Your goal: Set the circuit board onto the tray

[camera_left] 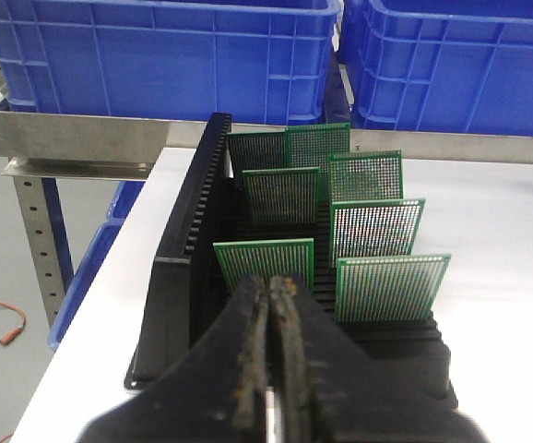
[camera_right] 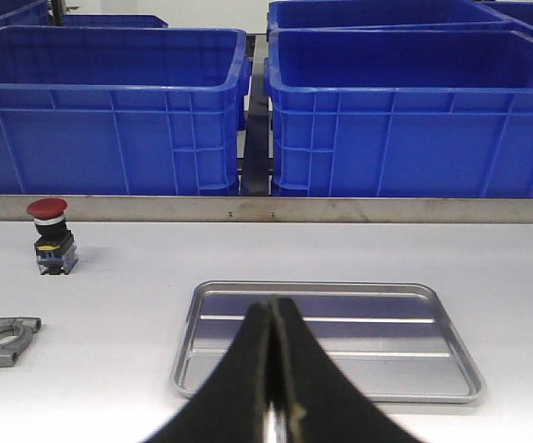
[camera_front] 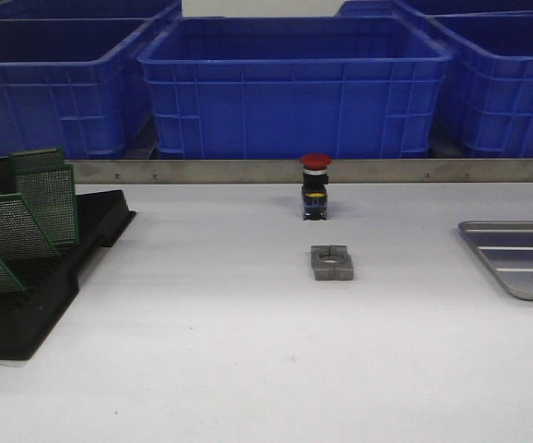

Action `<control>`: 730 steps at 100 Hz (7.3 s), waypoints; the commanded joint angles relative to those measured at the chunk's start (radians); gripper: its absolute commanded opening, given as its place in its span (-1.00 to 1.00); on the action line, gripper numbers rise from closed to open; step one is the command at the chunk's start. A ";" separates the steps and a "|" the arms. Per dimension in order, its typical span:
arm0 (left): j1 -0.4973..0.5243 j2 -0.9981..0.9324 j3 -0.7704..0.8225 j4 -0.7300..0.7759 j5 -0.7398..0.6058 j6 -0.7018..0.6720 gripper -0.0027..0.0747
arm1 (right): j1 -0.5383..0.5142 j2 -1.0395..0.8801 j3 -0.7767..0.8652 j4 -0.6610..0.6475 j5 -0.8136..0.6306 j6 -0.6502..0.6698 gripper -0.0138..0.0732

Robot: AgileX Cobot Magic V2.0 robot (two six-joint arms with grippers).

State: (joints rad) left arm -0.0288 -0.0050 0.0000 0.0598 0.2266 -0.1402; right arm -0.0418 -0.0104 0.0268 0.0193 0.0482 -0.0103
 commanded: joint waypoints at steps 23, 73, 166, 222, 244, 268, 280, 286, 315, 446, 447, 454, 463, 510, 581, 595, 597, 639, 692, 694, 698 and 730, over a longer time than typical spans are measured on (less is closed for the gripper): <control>-0.006 -0.031 0.048 0.007 -0.114 -0.010 -0.98 | -0.005 -0.026 -0.012 -0.012 -0.079 -0.002 -0.94; -0.006 0.011 -0.130 -0.024 -0.031 -0.010 -0.98 | -0.005 -0.026 -0.012 -0.012 -0.079 -0.002 -0.94; -0.006 0.890 -0.870 -0.162 0.754 0.566 -0.18 | -0.005 -0.026 -0.012 -0.012 -0.079 -0.002 -0.94; -0.006 1.149 -0.888 -0.216 0.550 1.573 -0.03 | -0.005 -0.026 -0.012 -0.012 -0.079 -0.002 -0.94; -0.006 1.274 -0.888 -0.223 0.437 1.571 -0.03 | -0.005 -0.026 -0.012 -0.012 -0.079 -0.002 -0.94; -0.006 1.405 -0.888 -0.212 0.363 1.571 -0.03 | -0.005 -0.026 -0.012 -0.012 -0.079 -0.002 -0.94; -0.006 1.464 -0.888 -0.210 0.324 1.571 -0.03 | -0.005 -0.026 -0.012 -0.012 -0.079 -0.002 -0.94; -0.006 1.487 -0.888 -0.203 0.319 1.571 -0.03 | -0.005 -0.026 -0.012 -0.012 -0.079 -0.002 -0.94; -0.006 1.516 -0.888 -0.181 0.310 1.569 -0.32 | -0.005 -0.026 -0.012 -0.012 -0.079 -0.002 -0.94; -0.006 1.035 -0.894 -0.544 0.521 1.563 -0.98 | -0.005 -0.026 -0.012 -0.012 -0.079 -0.002 -0.94; -0.006 1.034 -0.894 -0.552 0.530 1.563 -0.98 | -0.005 -0.026 -0.012 -0.012 -0.079 -0.002 -0.94; -0.006 1.031 -0.894 -0.628 0.585 1.563 -0.98 | -0.005 -0.026 -0.012 -0.012 -0.079 -0.002 -0.94; -0.014 1.042 -0.891 -0.743 0.657 1.563 -0.98 | -0.005 -0.026 -0.012 -0.012 -0.079 -0.002 -0.94; -0.337 1.186 -0.891 -1.028 0.669 1.565 -0.98 | -0.005 -0.026 -0.012 -0.012 -0.079 -0.002 -0.94; -0.593 1.332 -0.893 -1.096 0.572 1.574 -0.98 | -0.004 -0.020 -0.096 0.040 0.093 0.010 -0.94; -0.593 1.332 -0.893 -1.096 0.572 1.574 -0.98 | -0.004 0.057 -0.215 0.040 0.266 0.010 -0.94; -0.593 1.332 -0.893 -1.096 0.572 1.574 -0.98 | -0.004 0.076 -0.234 0.040 0.296 0.010 -0.94; -0.593 1.332 -0.893 -1.096 0.574 1.574 -0.98 | -0.001 0.503 -0.504 0.163 0.572 -0.031 -0.76; -0.593 1.332 -0.893 -1.096 0.574 1.574 -0.98 | 0.380 0.720 -0.525 0.734 0.447 -0.841 0.22; -0.593 1.332 -0.893 -1.096 0.574 1.574 -0.98 | 0.390 0.729 -0.525 0.751 0.445 -0.866 0.22; -0.593 1.332 -0.893 -1.096 0.574 1.574 -0.98 | 0.417 0.751 -0.525 0.809 0.436 -0.932 0.22; -0.593 1.332 -0.893 -1.149 0.574 1.574 -0.98 | 0.533 0.965 -0.525 1.322 0.442 -1.589 0.22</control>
State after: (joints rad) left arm -0.6161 1.3518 -0.8664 -1.0239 0.7996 1.4339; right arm 0.4833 0.9132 -0.4629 1.1603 0.4914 -1.4232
